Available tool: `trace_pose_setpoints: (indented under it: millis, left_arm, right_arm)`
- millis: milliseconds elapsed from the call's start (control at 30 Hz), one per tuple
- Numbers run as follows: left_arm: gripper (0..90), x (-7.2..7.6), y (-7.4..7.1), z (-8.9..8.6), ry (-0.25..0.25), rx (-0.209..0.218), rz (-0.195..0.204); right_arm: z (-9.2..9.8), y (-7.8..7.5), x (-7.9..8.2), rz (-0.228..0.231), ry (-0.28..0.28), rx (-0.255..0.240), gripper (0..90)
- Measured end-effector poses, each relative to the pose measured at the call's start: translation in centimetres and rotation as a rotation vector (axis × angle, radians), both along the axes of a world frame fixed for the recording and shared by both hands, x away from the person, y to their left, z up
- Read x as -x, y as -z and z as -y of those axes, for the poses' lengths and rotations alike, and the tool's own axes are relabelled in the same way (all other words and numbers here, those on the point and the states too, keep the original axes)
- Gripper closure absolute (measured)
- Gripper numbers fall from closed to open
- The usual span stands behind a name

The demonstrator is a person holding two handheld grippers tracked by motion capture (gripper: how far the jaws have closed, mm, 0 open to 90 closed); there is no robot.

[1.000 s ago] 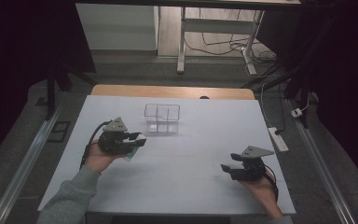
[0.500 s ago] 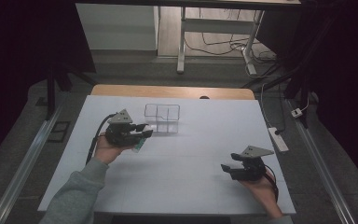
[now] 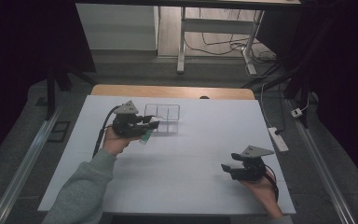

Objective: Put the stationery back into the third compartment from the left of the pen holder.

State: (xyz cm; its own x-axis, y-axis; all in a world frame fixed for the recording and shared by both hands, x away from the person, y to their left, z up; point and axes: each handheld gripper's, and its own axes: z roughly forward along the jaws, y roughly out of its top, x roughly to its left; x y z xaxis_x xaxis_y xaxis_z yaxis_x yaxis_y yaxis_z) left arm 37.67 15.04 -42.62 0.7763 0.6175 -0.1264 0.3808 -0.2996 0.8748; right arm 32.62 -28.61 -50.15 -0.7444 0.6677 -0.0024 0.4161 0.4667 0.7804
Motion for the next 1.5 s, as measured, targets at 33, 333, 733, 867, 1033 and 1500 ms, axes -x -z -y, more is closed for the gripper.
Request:
trace_pose_setpoints:
  millis: [33,333,733,867,1033,1500]
  left_arm:
    - [64.2,-0.2,-0.1,0.1,-0.004,-0.001,0.001]
    - [64.2,-2.1,-0.6,1.1,-0.009,0.004,-0.003]
    - [64.2,-3.7,-1.4,1.5,-0.031,0.013,-0.004]
    - [64.2,-4.3,-1.6,1.8,-0.033,0.003,0.0]
    - [64.2,-5.0,-2.0,2.2,-0.045,-0.004,0.018]
    - [64.2,-7.7,-2.0,3.9,-0.063,-0.015,0.026]
  right_arm:
    - [0.0,0.0,0.0,0.0,0.001,0.002,34.6]
    - [0.0,0.0,0.0,0.002,-0.002,-0.002,34.2]
    - [0.0,0.0,0.0,0.002,-0.005,0.001,34.0]
    - [0.0,0.0,0.0,0.002,-0.005,0.002,34.0]
    - [0.0,0.0,0.0,0.001,-0.006,0.004,33.9]
    - [0.0,0.1,-0.1,-0.004,-0.006,0.006,33.7]
